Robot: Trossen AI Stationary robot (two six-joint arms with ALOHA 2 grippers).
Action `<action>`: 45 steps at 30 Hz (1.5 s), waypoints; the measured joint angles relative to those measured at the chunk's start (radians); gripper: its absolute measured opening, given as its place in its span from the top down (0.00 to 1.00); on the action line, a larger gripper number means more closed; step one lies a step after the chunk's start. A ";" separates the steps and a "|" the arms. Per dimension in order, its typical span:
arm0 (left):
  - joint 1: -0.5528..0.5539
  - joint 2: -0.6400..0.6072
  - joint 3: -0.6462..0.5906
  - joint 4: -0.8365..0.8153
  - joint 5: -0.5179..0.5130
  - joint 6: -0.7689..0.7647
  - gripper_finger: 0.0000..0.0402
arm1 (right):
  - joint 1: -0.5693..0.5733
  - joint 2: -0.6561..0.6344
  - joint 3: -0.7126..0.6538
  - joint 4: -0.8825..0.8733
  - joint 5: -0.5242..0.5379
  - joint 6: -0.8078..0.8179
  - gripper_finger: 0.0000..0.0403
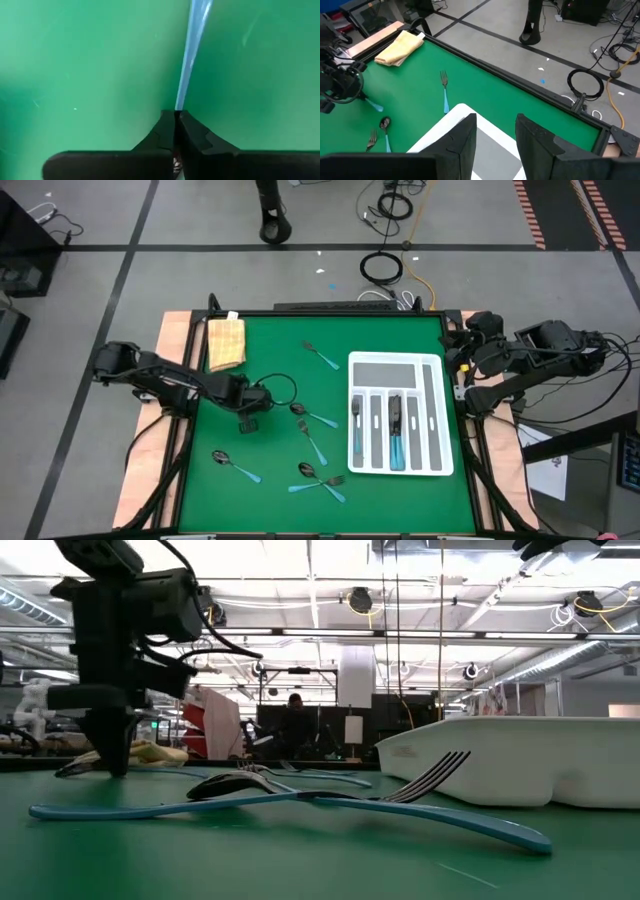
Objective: Sort silverware
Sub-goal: Put the top left blue spoon into the tray
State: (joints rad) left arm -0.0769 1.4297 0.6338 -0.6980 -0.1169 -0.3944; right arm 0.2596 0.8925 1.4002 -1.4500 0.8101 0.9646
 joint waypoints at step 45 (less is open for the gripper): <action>-0.046 0.674 0.957 0.848 -0.135 0.929 1.00 | 0.000 0.000 0.000 0.008 -0.005 0.010 0.69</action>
State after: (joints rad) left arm -0.1232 2.1033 1.5911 0.1496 -0.2522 0.5346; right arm 0.2600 0.8925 1.4002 -1.4418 0.8055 0.9741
